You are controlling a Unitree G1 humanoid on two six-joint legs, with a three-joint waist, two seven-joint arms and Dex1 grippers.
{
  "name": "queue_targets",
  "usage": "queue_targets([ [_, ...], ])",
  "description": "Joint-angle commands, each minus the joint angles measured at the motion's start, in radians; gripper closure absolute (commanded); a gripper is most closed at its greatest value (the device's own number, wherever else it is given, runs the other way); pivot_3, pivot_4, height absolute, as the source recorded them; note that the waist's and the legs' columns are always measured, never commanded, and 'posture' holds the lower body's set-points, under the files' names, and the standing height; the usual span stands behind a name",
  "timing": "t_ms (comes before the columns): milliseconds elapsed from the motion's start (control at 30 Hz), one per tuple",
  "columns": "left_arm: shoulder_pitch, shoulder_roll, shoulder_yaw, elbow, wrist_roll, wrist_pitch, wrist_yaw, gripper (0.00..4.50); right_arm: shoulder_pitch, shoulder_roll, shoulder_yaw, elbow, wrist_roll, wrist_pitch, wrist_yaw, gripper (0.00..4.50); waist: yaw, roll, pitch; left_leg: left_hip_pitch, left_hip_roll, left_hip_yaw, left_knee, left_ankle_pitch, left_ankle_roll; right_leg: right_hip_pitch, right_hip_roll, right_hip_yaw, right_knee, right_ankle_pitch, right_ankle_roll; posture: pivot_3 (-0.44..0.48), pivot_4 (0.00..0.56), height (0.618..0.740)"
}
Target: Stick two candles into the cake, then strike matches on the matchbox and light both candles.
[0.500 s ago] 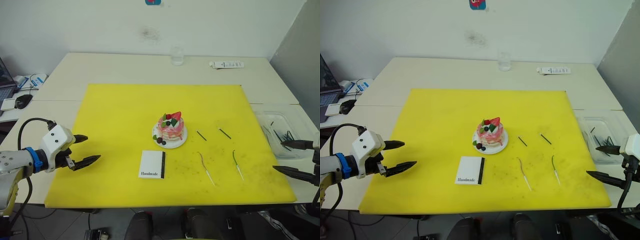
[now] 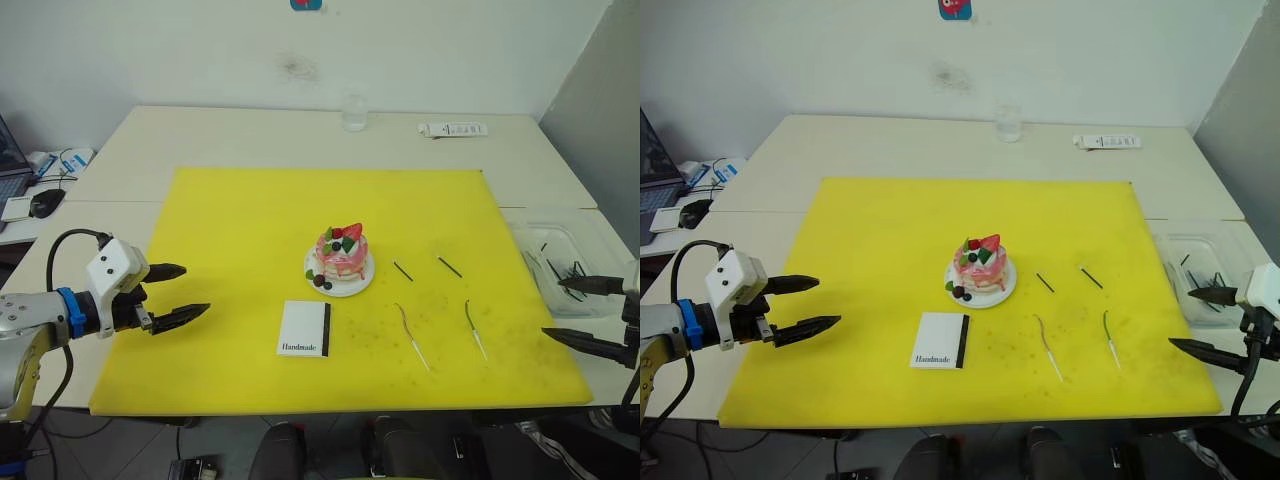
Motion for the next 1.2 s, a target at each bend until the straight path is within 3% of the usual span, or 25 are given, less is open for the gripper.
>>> queue_targets([
  [33,-0.013,0.005,0.026,0.016,0.004,-0.040,-0.001,0.01,0.001,0.002,-0.023,-0.026,0.007,0.007,-0.006,0.00,0.000,0.000,0.000,0.000,0.000,0.000,0.000,0.000,0.000,0.000,0.000,0.000,0.000,0.000,0.000,0.000,0.150,0.740],
  [433,0.015,-0.009,0.021,0.010,-0.014,-0.079,-0.011,0.01,-0.013,0.031,-0.037,-0.030,-0.018,-0.035,-0.047,0.00,0.000,0.000,0.000,0.000,0.000,0.000,0.001,0.000,0.000,0.000,0.000,0.000,0.000,0.000,0.000,0.000,0.150,0.740],
  [667,0.098,-0.050,0.027,-0.161,-0.072,-0.020,0.013,0.01,0.007,0.075,-0.101,-0.111,0.014,0.002,-0.088,0.00,0.000,0.000,0.000,0.000,0.000,0.001,0.001,0.000,0.000,0.000,0.000,0.001,0.000,0.000,0.001,0.000,0.150,0.740],
  [967,0.183,-0.112,-0.044,-0.420,-0.160,0.032,0.008,0.01,0.099,0.146,-0.170,-0.412,0.123,0.236,-0.225,0.00,0.002,0.001,-0.001,0.002,0.000,-0.001,0.003,0.000,0.000,0.004,0.000,0.000,0.001,0.001,0.001,0.000,0.150,0.740],
  [1200,0.142,-0.140,-0.193,-0.537,-0.189,0.010,-0.032,0.01,0.266,0.274,-0.074,-0.716,0.073,0.421,-0.479,0.00,0.008,0.001,-0.001,0.004,0.000,-0.002,0.004,0.000,0.000,0.008,-0.001,-0.001,-0.001,0.001,0.001,0.000,0.150,0.740],
])
